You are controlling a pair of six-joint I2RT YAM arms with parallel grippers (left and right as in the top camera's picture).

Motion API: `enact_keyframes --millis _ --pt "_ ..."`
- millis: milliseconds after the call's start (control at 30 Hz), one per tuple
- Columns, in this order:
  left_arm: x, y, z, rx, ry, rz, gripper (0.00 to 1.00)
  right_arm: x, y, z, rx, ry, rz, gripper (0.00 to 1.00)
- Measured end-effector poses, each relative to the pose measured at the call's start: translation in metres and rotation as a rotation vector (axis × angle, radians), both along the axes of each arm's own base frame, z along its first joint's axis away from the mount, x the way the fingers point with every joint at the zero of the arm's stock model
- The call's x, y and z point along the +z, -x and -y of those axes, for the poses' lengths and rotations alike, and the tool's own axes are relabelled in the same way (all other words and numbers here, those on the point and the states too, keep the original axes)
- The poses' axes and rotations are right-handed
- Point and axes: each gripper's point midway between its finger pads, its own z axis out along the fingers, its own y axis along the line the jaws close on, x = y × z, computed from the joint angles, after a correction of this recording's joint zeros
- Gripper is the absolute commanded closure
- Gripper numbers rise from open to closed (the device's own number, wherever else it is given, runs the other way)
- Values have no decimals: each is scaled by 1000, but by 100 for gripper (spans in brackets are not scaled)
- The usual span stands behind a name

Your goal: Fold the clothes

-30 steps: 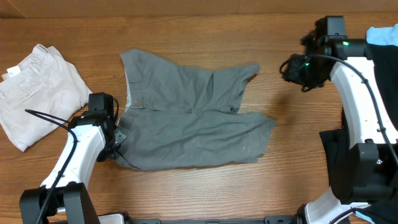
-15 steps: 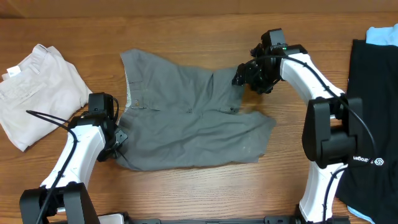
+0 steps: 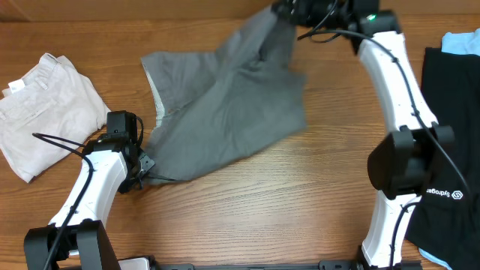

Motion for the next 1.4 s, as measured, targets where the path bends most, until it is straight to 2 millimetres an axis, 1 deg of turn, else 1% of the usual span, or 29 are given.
enact_keyframes --millis 33,67,100,167,233,333,367,400,467,500,533,567,600,667,700,800,867,900,1000,1033,1167,1200,1233,1267,1333,1400 --pt "0 0 0 0 0 -1 91 -9 5 23 -104 71 -101 79" --pt "0 1 0 0 -1 -2 91 -26 9 46 -199 145 -196 74" --pt "0 1 0 0 0 -3 91 -40 12 62 -270 211 -258 71" --pt "0 0 0 0 -1 -1 91 -89 28 108 -444 399 -435 70" --pt "0 0 0 0 -1 1 91 -129 36 146 -573 573 -530 70" --pt "0 0 0 0 -1 1 91 -168 50 170 -626 717 -627 70" --pt "0 0 0 0 -1 1 91 -182 59 175 -625 764 -674 70" --pt "0 0 0 0 -1 1 91 -190 65 176 -612 783 -702 69" --pt "0 0 0 0 -1 1 91 -196 84 171 -522 812 -763 66" --pt "0 0 0 0 -1 1 91 -197 98 166 -449 817 -801 64" --pt "0 0 0 0 -1 1 91 -197 107 163 -400 824 -818 63" --pt "0 0 0 0 -1 2 91 -200 121 158 -329 827 -855 59" --pt "0 0 0 0 -1 2 91 -201 129 156 -286 828 -876 53" --pt "0 -1 0 0 -1 3 91 -210 143 144 -165 794 -895 49" --pt "0 -1 0 0 -1 4 91 -218 154 133 -90 746 -918 48" --pt "0 -1 0 0 -1 4 90 -237 162 106 34 605 -904 46" --pt "0 -1 0 0 -1 3 91 -247 164 90 82 527 -880 44" --pt "0 -1 0 0 -1 4 91 -253 164 79 112 477 -858 44" --pt "0 -1 0 0 -1 3 91 -261 160 57 153 409 -792 44" --pt "0 -1 0 0 -1 4 91 -263 160 45 178 393 -770 44" --pt "0 -1 0 0 -1 4 91 -265 154 20 201 391 -711 44" --pt "0 -1 0 0 -1 4 91 -265 155 18 199 396 -712 46" --pt "0 -1 0 0 -1 4 91 -267 155 15 191 408 -717 50" --pt "0 -1 0 0 -1 4 91 -268 155 15 182 420 -724 58" --pt "0 -1 0 0 -1 3 91 -273 155 19 142 459 -749 95" --pt "0 -1 0 0 -1 3 91 -277 155 24 105 493 -769 96"
